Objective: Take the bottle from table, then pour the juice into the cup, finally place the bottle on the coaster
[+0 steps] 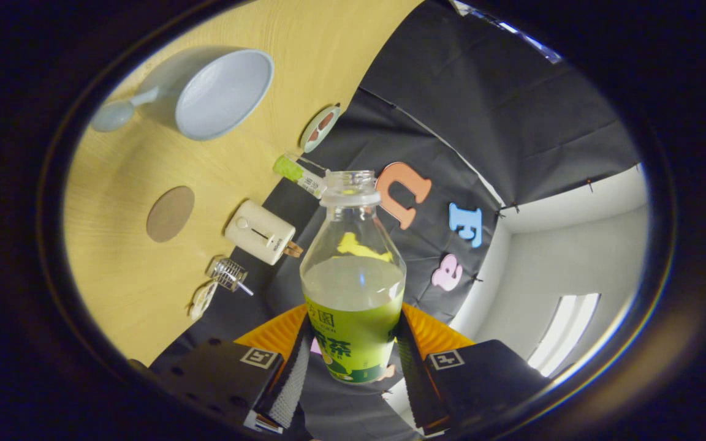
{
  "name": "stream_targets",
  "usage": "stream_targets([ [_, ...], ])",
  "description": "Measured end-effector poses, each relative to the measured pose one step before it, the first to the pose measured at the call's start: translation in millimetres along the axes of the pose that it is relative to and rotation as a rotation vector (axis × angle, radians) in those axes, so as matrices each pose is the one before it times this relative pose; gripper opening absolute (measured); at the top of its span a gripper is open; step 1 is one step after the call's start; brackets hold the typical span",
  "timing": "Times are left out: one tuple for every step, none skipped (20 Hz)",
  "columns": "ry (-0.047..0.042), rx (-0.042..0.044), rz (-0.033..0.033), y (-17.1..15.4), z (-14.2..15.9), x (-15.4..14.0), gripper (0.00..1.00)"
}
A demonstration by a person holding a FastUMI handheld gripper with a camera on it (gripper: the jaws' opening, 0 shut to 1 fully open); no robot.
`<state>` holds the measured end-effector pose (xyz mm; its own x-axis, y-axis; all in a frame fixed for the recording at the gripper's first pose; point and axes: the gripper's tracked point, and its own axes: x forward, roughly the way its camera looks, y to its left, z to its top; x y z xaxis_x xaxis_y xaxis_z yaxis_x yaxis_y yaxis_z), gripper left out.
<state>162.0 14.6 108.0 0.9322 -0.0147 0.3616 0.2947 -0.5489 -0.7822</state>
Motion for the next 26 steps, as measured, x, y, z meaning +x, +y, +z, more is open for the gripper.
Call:
stream_targets([
  [0.00845, 0.02048, 0.01207, 2.69, -1.67, -0.46, 0.75],
  [0.00726, 0.02097, 0.01483, 3.50, -1.45, -0.06, 0.75],
  [0.00663, 0.01818, 0.01185, 2.86, -0.84, -1.22, 0.75],
  [0.00579, 0.01846, 0.00967, 2.53, -1.36, -0.05, 0.75],
  [0.00692, 0.02270, 0.01719, 3.71, -0.74, -1.56, 0.75],
  [0.01178, 0.03280, 0.02232, 6.12, -3.02, -1.38, 0.75],
  [0.00903, 0.04610, 0.02684, 5.40, -1.17, -2.29, 0.75],
  [0.01150, 0.05291, 0.02967, 6.84, -1.49, -0.34, 0.75],
  [0.01538, 0.05376, 0.03170, 6.24, -2.46, -1.57, 0.75],
  [0.01266, 0.05185, 0.02724, 5.73, -1.90, -1.11, 0.75],
  [0.00953, 0.04891, 0.02155, 3.86, -1.17, -1.18, 0.75],
  [0.00925, 0.05148, 0.01937, 2.89, -1.41, -0.62, 0.75],
  [0.00600, 0.05824, 0.01860, 2.43, -1.67, -1.49, 0.75],
  [0.00709, 0.05997, 0.02037, 3.31, -2.12, -0.55, 0.75],
  [0.00605, 0.05660, 0.02211, 2.94, -0.98, -1.48, 0.75],
  [0.00440, 0.05281, 0.01866, 1.25, -1.61, -0.71, 0.75],
  [0.00789, 0.04797, 0.01760, 0.40, -2.38, -1.02, 0.75],
  [0.00624, 0.05006, 0.01724, -0.20, -2.16, -1.66, 0.75],
  [0.00470, 0.05336, 0.01864, -0.43, -1.91, 0.57, 0.75],
  [0.00630, 0.06000, 0.01847, -2.29, -2.07, 2.92, 0.75],
  [0.00331, 0.07185, 0.02224, -0.23, -0.96, -0.26, 0.75],
  [0.00510, 0.07913, 0.02417, -0.66, -1.99, -0.10, 0.75],
  [0.00058, 0.08626, 0.02598, -0.02, 0.02, -1.30, 0.75],
  [0.00106, 0.08909, 0.02439, -1.60, -0.08, -0.83, 0.75],
  [0.00391, 0.08842, 0.02656, -1.13, 0.29, -0.07, 0.75],
  [0.00282, 0.09054, 0.02781, -1.22, 0.04, 2.16, 0.75],
])
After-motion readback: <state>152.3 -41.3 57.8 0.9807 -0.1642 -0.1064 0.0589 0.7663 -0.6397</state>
